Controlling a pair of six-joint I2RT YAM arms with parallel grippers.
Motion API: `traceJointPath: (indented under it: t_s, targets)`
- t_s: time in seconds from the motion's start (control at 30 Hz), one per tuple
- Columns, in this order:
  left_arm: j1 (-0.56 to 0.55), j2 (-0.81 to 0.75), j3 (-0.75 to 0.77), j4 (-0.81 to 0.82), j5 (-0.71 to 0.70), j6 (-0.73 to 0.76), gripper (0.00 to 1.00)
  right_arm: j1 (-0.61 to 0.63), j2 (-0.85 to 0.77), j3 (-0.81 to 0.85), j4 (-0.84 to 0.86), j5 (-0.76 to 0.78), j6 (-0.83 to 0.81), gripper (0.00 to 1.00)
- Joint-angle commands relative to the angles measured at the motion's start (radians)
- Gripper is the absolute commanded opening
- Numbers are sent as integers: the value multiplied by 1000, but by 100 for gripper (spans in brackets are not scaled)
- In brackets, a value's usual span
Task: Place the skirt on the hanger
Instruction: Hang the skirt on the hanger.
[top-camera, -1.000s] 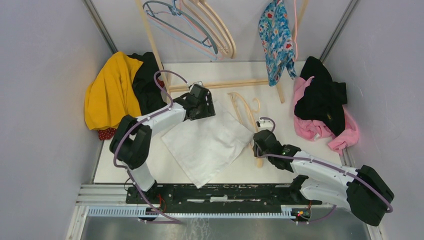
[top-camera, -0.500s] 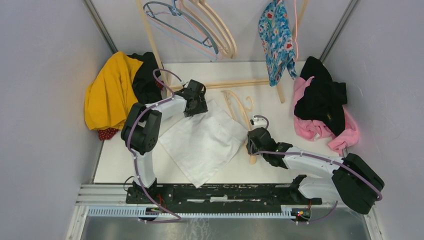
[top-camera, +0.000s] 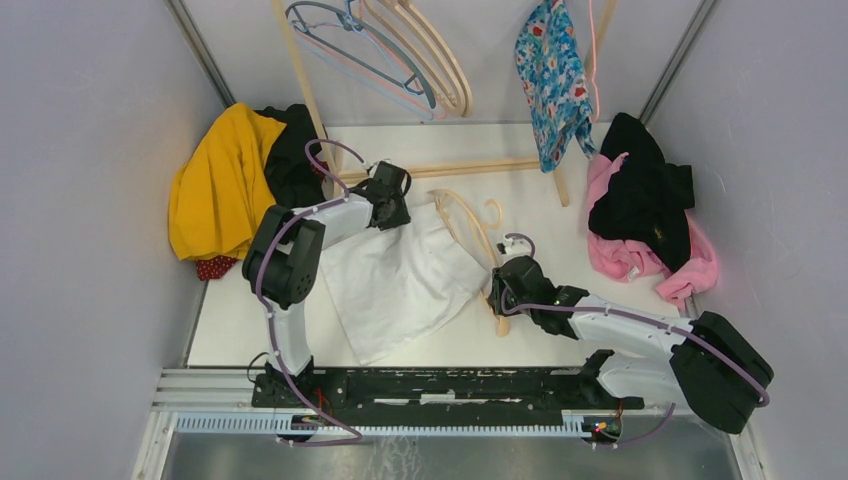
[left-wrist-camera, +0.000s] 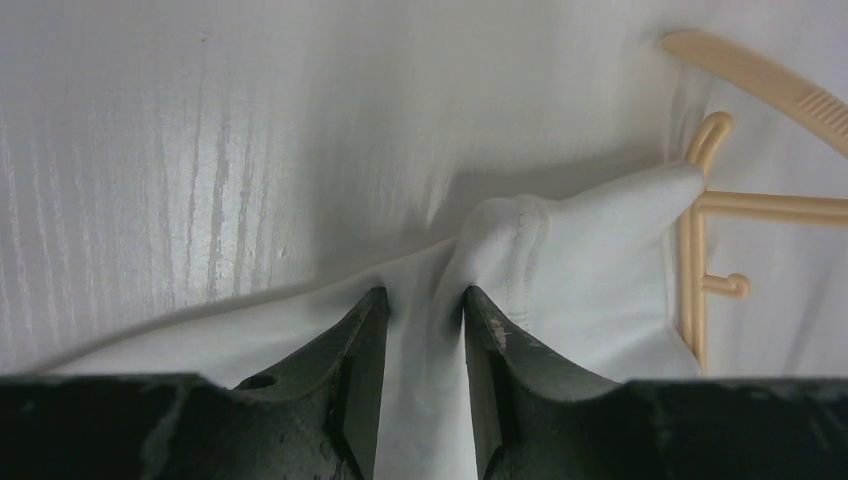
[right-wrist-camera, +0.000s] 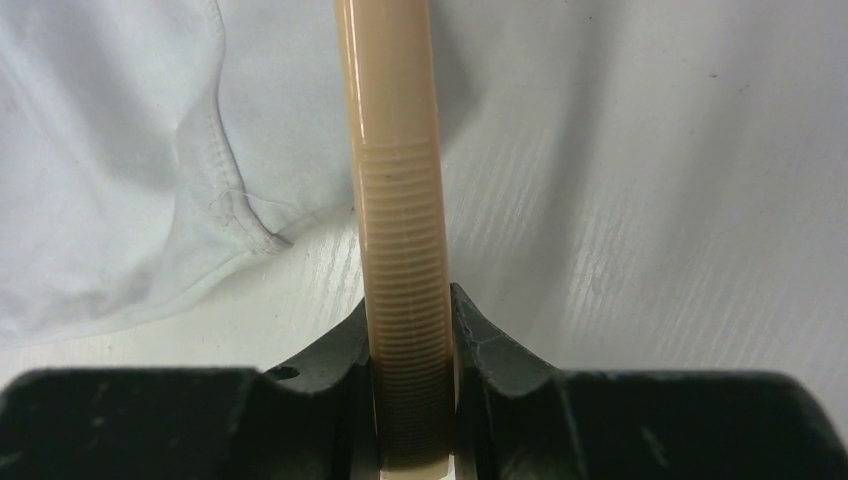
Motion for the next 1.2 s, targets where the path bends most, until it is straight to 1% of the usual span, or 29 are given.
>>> traceJointPath:
  t_s: [0.0, 0.2, 0.47, 0.5, 0.63, 0.7, 0.77, 0.93, 1.03, 1.17]
  targets:
    - [-6, -13, -34, 72, 59, 23, 40, 7, 24, -6, 28, -46, 14, 1]
    - [-4, -89, -88, 142, 123, 11, 40, 7, 53, 2, 61, -68, 19, 1]
    - [-7, -123, -85, 163, 191, 8, 39, 7, 45, 6, 62, -68, 11, 1]
    - [-6, -130, -86, 148, 183, 9, 40, 7, 45, 8, 54, -63, 11, 1]
    - [-5, -185, -92, 68, 147, 14, 56, 7, 45, 6, 49, -54, 8, 1]
    - [-6, -187, -75, -6, 143, 21, 64, 7, 48, 6, 51, -57, 8, 1]
    - [-5, -188, -72, -54, 148, 25, 69, 7, 49, 6, 53, -57, 9, 1]
    - [-12, -254, -149, -100, 105, 13, 70, 7, 37, 6, 45, -46, 6, 1]
    - [-37, -294, -192, -118, 79, 3, 70, 7, 43, 6, 52, -46, 5, 1]
    - [-79, -291, -196, -131, 44, -10, 71, 8, 56, 6, 67, -53, 9, 1]
